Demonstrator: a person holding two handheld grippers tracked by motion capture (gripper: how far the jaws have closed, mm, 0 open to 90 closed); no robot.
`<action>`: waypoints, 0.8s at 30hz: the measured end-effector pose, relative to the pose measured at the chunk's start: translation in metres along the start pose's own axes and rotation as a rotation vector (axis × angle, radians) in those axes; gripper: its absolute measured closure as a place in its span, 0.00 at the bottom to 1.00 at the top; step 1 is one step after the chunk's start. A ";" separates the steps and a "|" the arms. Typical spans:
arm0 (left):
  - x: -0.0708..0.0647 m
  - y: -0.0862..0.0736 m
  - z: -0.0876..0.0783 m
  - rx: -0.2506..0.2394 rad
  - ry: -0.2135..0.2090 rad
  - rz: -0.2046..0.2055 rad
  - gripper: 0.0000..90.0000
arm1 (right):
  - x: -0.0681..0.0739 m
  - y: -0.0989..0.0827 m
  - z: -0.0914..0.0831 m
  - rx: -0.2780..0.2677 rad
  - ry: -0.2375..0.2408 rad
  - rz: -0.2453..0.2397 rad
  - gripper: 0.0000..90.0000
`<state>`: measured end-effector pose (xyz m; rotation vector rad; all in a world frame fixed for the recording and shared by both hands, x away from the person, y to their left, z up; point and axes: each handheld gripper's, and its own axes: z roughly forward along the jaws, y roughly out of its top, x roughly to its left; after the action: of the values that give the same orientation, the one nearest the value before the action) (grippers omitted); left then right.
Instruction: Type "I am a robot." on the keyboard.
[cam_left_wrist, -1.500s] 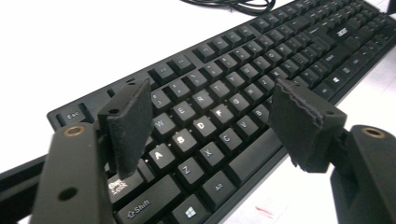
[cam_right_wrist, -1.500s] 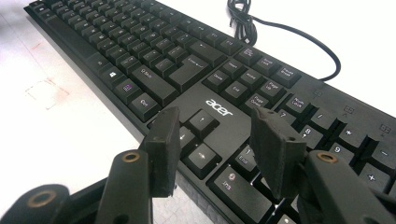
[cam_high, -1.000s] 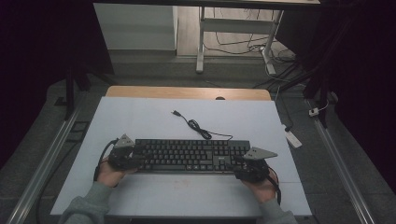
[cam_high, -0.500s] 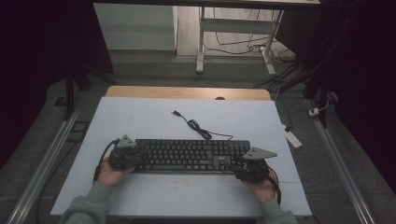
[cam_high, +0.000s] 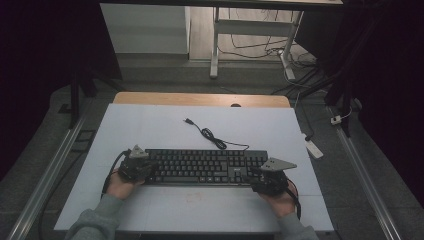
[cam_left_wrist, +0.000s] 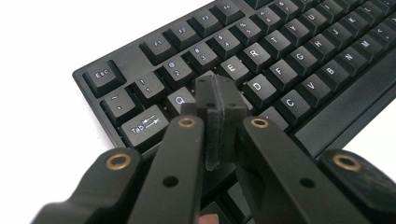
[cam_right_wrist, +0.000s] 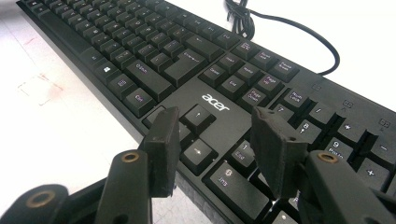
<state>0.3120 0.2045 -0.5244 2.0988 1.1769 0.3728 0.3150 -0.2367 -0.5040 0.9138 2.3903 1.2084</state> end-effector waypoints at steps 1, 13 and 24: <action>0.000 0.000 0.000 0.000 0.000 0.000 0.99 | 0.000 0.000 0.000 0.000 0.000 -0.001 0.58; -0.001 0.000 0.001 -0.005 0.007 -0.002 0.99 | 0.000 0.000 0.001 -0.001 0.002 -0.003 0.58; 0.009 -0.001 -0.017 -0.126 -0.042 -0.070 0.60 | -0.001 -0.001 0.000 -0.007 -0.002 0.001 0.58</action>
<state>0.3074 0.2190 -0.5136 1.9431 1.1691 0.3591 0.3155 -0.2377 -0.5043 0.9139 2.3828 1.2147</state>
